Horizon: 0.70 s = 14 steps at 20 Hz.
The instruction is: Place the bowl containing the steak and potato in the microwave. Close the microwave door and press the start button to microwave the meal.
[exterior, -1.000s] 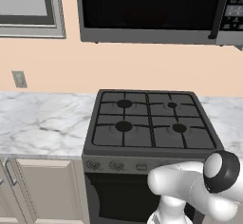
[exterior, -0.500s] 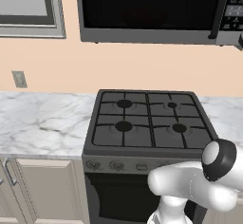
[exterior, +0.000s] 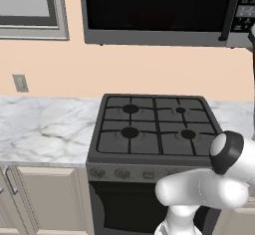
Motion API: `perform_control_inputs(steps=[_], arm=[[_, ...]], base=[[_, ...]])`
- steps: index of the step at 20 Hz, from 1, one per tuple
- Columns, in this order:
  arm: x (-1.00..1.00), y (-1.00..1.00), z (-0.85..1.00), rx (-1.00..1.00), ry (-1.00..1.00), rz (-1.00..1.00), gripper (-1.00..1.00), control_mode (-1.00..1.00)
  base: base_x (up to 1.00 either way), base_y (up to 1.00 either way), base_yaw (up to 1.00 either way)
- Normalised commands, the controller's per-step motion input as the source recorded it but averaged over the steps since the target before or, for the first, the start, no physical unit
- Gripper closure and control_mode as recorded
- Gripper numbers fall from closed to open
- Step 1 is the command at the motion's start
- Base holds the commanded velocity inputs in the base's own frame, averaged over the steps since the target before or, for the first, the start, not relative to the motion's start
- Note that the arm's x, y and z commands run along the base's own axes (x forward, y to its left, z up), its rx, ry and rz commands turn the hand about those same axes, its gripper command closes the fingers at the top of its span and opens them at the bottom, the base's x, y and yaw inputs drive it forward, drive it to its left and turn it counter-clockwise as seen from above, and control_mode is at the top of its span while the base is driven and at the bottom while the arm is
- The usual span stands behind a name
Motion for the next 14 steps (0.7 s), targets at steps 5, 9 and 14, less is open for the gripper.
perform_control_inputs(steps=[5,9,14], arm=[[0.34,-0.16,-0.05,0.06,0.0,0.0,1.0,-1.0],[0.39,-0.15,-0.06,0.07,0.0,0.0,1.0,-1.0],[0.42,-0.11,-0.15,0.05,0.0,0.0,1.0,-1.0]], base=[[0.0,0.0,0.0],[0.0,0.0,0.0],[0.0,0.0,0.0]])
